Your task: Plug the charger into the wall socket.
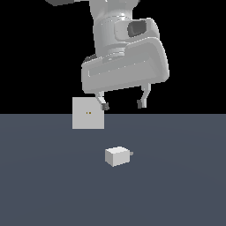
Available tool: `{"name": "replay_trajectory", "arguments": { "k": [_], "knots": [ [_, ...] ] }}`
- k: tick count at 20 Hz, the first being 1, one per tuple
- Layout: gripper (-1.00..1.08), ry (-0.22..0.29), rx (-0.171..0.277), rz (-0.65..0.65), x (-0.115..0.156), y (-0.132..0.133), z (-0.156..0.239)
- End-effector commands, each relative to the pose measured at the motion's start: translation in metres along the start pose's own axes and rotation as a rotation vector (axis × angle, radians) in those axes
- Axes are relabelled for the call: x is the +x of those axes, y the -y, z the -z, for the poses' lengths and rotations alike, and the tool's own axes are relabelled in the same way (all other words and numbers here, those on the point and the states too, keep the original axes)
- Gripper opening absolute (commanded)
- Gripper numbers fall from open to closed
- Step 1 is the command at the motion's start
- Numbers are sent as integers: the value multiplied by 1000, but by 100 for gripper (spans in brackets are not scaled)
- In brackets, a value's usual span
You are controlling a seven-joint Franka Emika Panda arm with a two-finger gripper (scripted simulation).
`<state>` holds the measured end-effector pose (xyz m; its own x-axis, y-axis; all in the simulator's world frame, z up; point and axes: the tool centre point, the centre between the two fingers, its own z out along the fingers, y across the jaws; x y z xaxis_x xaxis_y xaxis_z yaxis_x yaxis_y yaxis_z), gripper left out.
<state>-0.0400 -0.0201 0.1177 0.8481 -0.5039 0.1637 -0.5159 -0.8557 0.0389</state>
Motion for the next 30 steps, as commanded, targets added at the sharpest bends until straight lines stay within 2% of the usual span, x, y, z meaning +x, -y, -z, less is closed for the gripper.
{"name": "replay_trajectory", "arguments": {
  "k": [1,19,30],
  "knots": [
    [100,-13,-6,-44,-4,-1,-4],
    [100,-103,-51,-341,-28,-3,-36],
    [100,-134,-70,-450,-36,-2,-48]
  ]
}}
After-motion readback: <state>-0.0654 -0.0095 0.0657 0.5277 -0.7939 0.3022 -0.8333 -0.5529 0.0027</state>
